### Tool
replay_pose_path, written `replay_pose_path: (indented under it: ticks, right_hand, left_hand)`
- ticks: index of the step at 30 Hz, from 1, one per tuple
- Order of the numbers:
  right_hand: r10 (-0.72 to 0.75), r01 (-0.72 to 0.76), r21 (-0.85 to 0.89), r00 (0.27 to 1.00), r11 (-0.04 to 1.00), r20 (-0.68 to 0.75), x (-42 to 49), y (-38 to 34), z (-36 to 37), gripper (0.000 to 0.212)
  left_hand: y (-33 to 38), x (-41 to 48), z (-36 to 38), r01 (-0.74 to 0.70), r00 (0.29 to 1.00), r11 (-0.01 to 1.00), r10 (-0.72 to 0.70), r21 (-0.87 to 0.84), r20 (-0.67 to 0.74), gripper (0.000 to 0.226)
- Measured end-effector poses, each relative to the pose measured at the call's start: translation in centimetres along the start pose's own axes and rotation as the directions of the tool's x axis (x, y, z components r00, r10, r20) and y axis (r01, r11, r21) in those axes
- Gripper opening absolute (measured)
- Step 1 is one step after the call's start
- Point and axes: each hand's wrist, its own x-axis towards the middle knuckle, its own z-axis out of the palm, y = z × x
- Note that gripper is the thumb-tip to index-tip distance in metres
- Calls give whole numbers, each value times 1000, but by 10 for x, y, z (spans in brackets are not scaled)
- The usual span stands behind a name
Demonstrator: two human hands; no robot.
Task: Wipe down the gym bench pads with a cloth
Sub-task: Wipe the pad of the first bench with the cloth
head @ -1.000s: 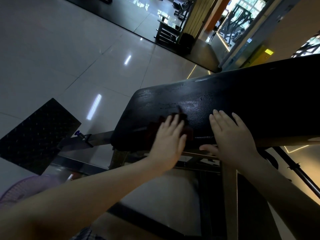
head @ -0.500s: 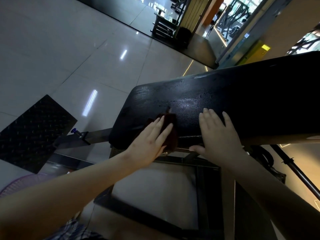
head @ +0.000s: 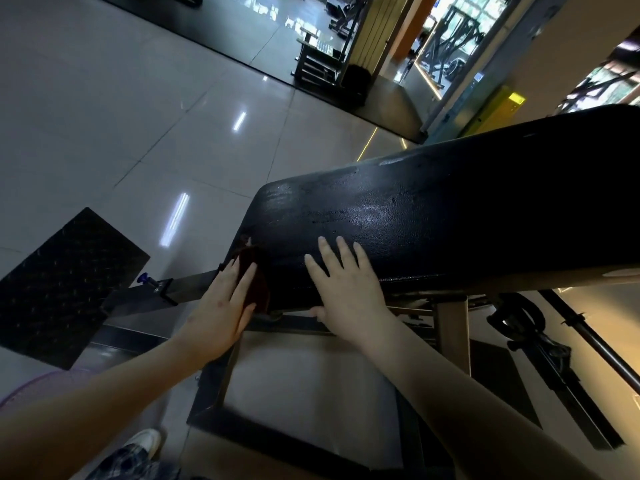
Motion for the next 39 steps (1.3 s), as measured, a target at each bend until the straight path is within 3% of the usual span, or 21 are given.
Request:
replay_pose_path:
  ticks: [4,7,10,13,15,18,24,30,33,39]
  right_hand:
    - [85,-85,17,996,996,-10,-5,6,-3,94]
    - [124,-124,22,992,992,-7,-13,18,-6,94]
    - [108,-109,-20,994,994,-17,-17,25,-6,88]
    - [134,-135,-42,991,990,-31,-17,25,-7,62]
    - [167,-168,-41,986,985,-28,-17,25,-7,68]
    - [182,-184,-50,983,982,-37,-18,25,-4,88]
    - [173,-176,-90,984,980,-37,-18,25,-2,94]
    - [211,-221,-97,972,970,-106,-17,25,10,102]
    - [205,-217,-92,970,972,-132,-16,25,11,103]
    - [226,-243,-137,965,960,-130,-15,23,11,102]
  left_hand:
    - [35,5,4,227,964,945,-252,-235,-81,67]
    - [64,17,2,295,925,880,-360,-373,-118,53]
    - [109,41,-13,190,947,850,-290,-492,-135,49]
    - [140,63,-25,86,976,837,-180,-541,-123,47]
    - [133,63,-26,-3,985,892,-74,-453,-154,54]
    - [102,53,-21,-156,982,974,135,-165,-130,56]
    - [42,35,-10,-232,973,970,231,69,18,61]
    - [-11,10,-6,-123,988,992,119,37,94,60]
    - [-9,5,-8,-50,996,998,53,-42,67,58]
    - [53,25,-11,242,958,892,-282,-381,-53,50]
